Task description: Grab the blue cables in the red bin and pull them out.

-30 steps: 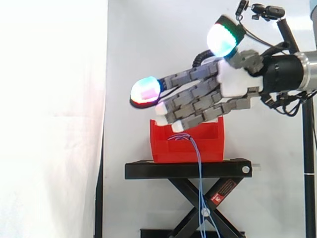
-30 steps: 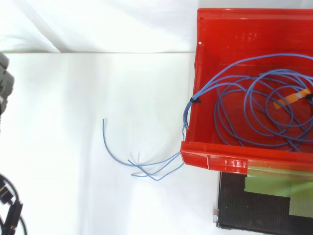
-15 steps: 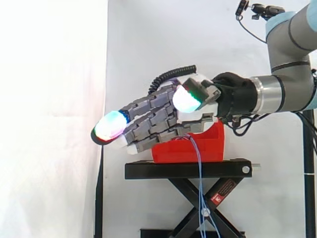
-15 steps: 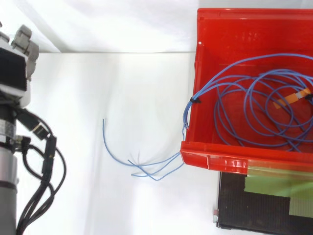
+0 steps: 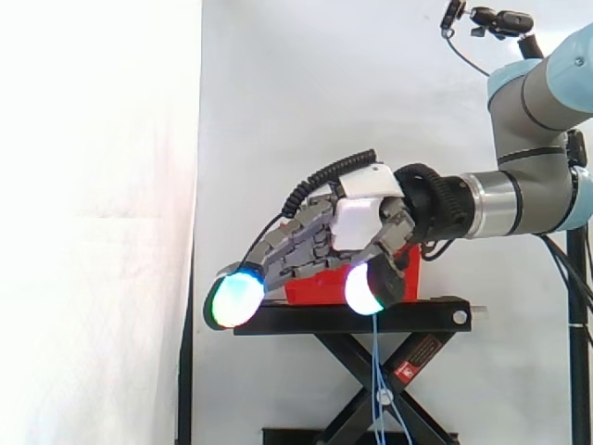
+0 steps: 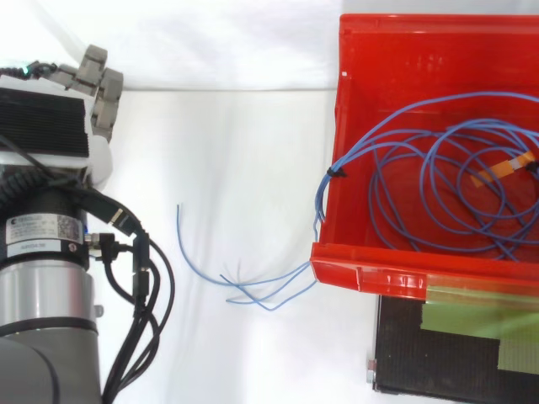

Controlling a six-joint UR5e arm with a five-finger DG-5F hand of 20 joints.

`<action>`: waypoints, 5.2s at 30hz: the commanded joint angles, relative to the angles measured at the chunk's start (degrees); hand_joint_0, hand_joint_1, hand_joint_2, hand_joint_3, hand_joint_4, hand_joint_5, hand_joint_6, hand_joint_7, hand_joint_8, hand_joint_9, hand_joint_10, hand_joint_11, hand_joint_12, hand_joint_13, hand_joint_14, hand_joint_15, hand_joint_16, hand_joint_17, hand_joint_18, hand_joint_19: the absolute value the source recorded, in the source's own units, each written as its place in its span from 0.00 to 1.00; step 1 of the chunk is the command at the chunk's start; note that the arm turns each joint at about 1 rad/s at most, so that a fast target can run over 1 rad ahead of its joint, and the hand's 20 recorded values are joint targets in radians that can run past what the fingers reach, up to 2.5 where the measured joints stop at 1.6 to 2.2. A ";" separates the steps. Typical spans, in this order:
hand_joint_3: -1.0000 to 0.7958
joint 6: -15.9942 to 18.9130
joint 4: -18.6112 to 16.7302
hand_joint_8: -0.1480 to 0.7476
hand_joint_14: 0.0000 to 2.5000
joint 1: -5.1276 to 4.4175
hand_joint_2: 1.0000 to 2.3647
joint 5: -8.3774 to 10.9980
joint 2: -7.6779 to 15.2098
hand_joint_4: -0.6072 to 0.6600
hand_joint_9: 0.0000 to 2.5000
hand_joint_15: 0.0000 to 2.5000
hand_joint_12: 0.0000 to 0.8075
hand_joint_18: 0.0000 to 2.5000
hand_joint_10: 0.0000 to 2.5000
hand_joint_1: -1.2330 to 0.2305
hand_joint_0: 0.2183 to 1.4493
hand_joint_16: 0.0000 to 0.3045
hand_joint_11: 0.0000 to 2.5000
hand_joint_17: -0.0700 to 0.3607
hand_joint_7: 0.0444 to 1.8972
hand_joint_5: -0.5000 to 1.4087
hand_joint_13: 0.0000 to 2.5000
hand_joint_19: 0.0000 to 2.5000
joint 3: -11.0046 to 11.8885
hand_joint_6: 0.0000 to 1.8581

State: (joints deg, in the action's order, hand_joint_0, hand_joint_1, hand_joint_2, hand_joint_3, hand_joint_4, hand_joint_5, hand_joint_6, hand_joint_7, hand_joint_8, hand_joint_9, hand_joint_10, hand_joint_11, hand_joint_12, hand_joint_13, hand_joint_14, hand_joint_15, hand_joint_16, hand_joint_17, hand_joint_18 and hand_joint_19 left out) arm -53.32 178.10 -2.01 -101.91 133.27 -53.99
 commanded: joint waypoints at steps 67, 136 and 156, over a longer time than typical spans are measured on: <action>0.00 -120.39 15.96 0.42 0.00 6.85 0.00 -7.78 -5.30 0.60 0.19 0.07 0.42 0.06 0.01 0.14 0.47 0.16 0.15 0.42 0.32 0.57 0.07 0.13 -2.61 0.01; 0.00 -100.79 18.42 0.43 0.00 12.65 0.00 -16.74 -5.30 0.60 0.16 0.09 0.43 0.06 0.01 0.18 0.45 0.17 0.18 0.43 0.32 0.55 0.08 0.15 -2.61 0.01; 0.00 -104.04 18.77 0.43 0.00 13.35 0.00 -16.39 -5.30 0.59 0.17 0.09 0.42 0.06 0.01 0.18 0.45 0.17 0.18 0.43 0.32 0.55 0.08 0.15 -2.61 0.01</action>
State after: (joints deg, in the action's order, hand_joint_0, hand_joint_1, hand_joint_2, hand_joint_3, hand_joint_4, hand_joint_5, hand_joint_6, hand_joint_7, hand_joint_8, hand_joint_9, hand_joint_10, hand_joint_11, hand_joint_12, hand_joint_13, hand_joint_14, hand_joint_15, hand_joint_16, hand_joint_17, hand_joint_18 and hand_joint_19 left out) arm -157.35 196.89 11.25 -118.32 127.97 -56.60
